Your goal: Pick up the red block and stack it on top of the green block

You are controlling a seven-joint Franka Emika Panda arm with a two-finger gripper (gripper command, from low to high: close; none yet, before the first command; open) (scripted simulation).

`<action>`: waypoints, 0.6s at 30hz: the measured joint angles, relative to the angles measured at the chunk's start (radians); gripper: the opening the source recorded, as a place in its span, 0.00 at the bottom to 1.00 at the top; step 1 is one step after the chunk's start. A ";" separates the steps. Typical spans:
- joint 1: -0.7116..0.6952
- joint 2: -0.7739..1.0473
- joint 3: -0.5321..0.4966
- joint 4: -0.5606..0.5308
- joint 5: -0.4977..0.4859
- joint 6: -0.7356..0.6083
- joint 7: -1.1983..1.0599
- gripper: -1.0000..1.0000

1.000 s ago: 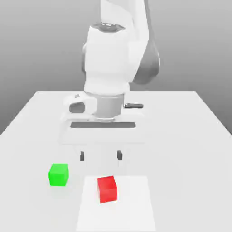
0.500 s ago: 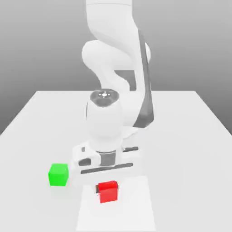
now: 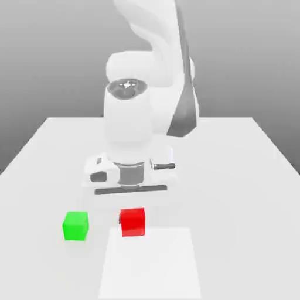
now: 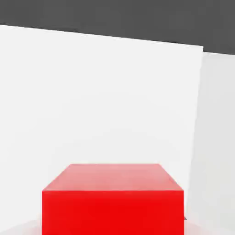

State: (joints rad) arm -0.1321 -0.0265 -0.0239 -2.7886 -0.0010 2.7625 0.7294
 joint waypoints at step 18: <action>-0.259 -0.135 -0.052 -0.058 -0.025 -0.075 0.959 0.00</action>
State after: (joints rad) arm -0.3910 -0.1610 -0.0756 -2.8468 -0.0262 2.6879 1.6883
